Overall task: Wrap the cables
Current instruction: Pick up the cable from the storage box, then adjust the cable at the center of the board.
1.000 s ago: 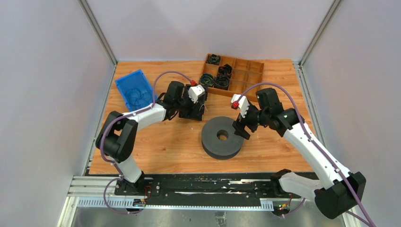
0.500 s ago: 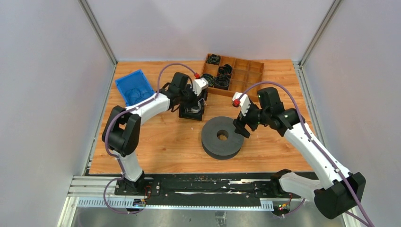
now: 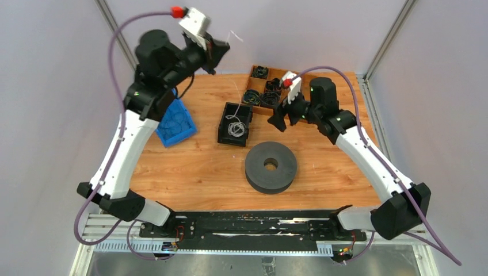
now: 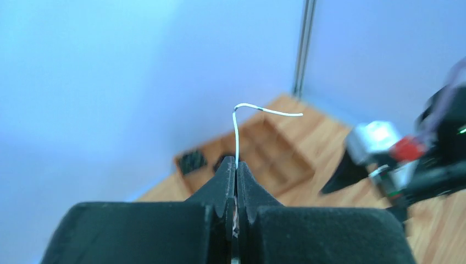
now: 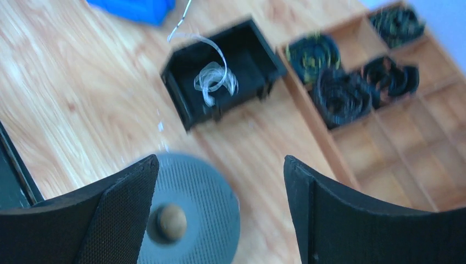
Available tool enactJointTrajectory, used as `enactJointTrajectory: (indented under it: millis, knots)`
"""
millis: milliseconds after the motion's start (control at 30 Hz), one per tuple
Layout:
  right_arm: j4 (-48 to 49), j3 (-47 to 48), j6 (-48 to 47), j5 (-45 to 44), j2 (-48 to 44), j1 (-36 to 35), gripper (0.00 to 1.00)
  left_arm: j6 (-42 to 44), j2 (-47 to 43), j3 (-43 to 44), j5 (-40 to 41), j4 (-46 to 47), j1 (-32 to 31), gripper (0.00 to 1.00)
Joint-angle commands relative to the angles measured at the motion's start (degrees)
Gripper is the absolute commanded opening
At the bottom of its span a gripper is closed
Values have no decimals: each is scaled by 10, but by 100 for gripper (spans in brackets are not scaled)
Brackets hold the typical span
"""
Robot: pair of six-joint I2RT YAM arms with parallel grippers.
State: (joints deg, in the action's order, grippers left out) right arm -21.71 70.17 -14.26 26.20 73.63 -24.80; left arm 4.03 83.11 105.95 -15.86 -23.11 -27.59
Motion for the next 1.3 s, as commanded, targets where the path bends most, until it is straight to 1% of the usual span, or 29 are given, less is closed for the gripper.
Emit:
enactJointTrajectory:
  millis: [0,67,133,233,267,433,500,667,867,1067,1167,1267]
  knots:
    - [168,64,99,84,50,7,84,-143,13,111,-8,-40,-3,0]
    - [166,110,127,106,88,7,84,-186,23,148,-26,-44,-3,0]
    - [176,135,168,130,119,7,84,-233,23,156,-38,-35,-3,0]
    - [237,116,239,174,140,0,84,-265,16,157,-44,-29,-3,0]
    - [256,103,247,172,140,-6,84,-271,13,156,-44,-30,-3,0]
    - [320,33,247,187,126,-47,84,-288,2,155,-49,-26,-3,0]
    - [323,14,235,154,126,-62,83,-296,0,155,-57,-26,-3,0]
    - [310,10,208,86,155,-74,82,-322,-10,150,-80,-14,-3,0]
    - [302,12,178,31,180,-76,78,-338,-29,148,-94,-11,-3,0]
    - [305,5,160,21,209,-84,76,-348,-38,163,-109,-15,-3,0]
    - [311,10,169,30,238,-94,72,-351,-44,175,-114,-22,-3,0]
    - [307,28,179,38,270,-102,65,-346,-54,184,-114,-31,-2,0]
